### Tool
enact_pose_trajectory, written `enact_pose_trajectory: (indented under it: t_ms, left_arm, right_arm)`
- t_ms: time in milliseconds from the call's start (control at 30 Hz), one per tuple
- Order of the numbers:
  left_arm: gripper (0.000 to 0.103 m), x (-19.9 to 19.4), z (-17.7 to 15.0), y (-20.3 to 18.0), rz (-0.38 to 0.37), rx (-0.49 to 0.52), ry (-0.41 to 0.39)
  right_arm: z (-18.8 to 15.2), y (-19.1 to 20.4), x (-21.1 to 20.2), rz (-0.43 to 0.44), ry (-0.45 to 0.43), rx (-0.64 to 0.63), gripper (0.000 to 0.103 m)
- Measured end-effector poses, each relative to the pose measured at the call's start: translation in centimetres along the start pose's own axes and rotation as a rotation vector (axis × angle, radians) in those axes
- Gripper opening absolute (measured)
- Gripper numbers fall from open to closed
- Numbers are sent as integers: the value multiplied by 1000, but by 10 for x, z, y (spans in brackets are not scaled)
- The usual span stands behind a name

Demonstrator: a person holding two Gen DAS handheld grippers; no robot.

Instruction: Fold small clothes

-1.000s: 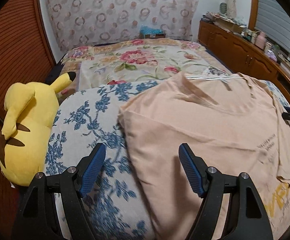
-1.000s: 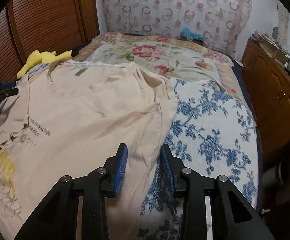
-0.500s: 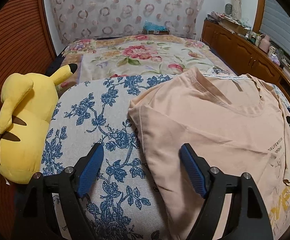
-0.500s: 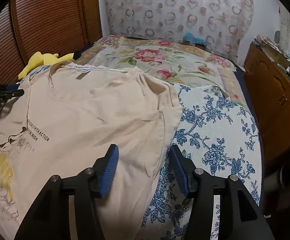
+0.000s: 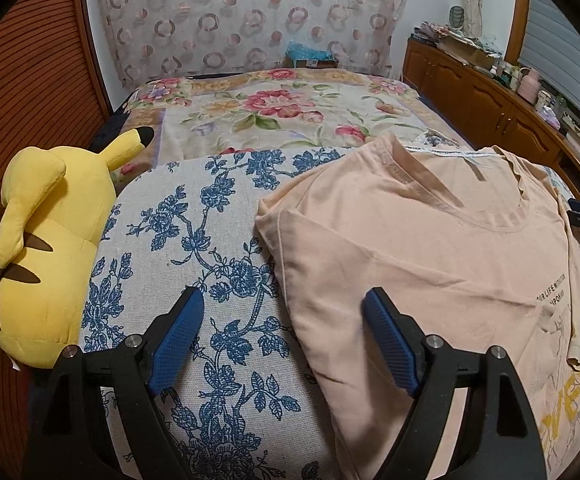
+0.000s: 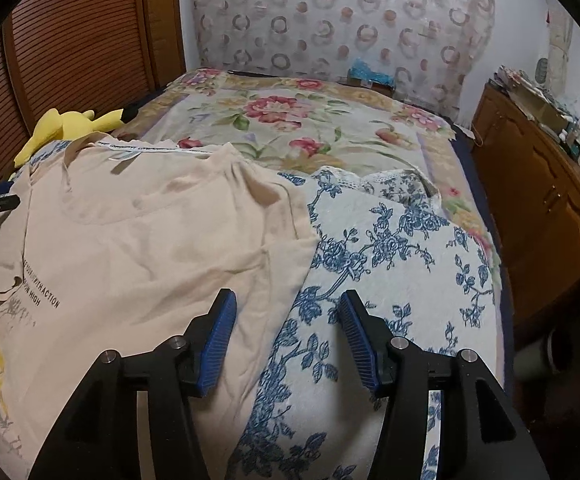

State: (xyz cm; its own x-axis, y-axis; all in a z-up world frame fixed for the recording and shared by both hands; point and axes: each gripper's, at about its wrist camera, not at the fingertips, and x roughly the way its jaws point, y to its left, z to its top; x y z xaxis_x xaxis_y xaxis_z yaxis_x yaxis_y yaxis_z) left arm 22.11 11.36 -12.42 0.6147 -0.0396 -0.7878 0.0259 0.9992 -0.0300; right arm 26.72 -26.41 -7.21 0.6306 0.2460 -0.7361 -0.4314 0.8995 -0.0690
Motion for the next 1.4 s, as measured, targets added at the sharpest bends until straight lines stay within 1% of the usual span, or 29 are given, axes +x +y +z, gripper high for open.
enact_pose_trajectory:
  t_ms: [200,300,400,467,533,633,700,733,767,800,833,900,933,1000,1033,1067,1133,1267,1400]
  left_arm:
    - [83,7,7,3,-15,17,22]
    - [77,8,14,5,-36,18,10]
    - [66,9,22,5,-61,14,-1]
    - [53,10,26,5,-76,15,-3]
    - [44,13,29,5,-84,13,3]
    - [35,14,29,5,-91,11,4]
    - [25,14,29,3,-104,12,4]
    - [13,13,29,1,-117,12,5]
    - [7,12,29,-1,-132,13,7]
    - [7,9,29,-5,-143,19,1]
    - [6,5,28,-8,-153,26,-6]
    - [6,-5,28,-13,-166,34,-29]
    - [6,-12,28,-16,-166,35,-45]
    - [6,-22,29,-19,-168,31,-71]
    - [6,-26,29,-19,-172,31,-82]
    - [6,-32,29,-21,-171,32,-97]
    - [6,-44,27,-23,-170,37,-125]
    - [6,-63,23,-26,-178,42,-159]
    - [6,-78,11,-27,-172,43,-189]
  right_arm:
    - [5,-5,6,10,1,3,56]
    - [6,-8,9,17,-1,9,56]
    - [6,-8,11,25,-6,21,57]
    - [5,-9,12,25,-14,22,58]
    - [4,-9,12,25,-18,23,58]
    - [3,-9,13,20,-16,22,58]
    - [6,-10,14,21,-12,20,58]
    - [7,-9,15,23,-7,18,58]
    - [8,-9,16,24,-1,14,58]
    - [10,-9,16,25,5,12,58]
    - [11,-8,16,31,10,11,55]
    - [13,-3,16,55,10,-10,40]
    - [13,-1,15,64,9,-18,35]
    - [14,4,15,80,12,-35,15]
    - [14,7,15,85,13,-42,10]
    - [14,10,14,82,14,-52,8]
    - [13,17,11,48,2,-72,7]
    - [12,20,-11,46,-70,-55,7]
    - [3,22,-38,68,-137,-39,6]
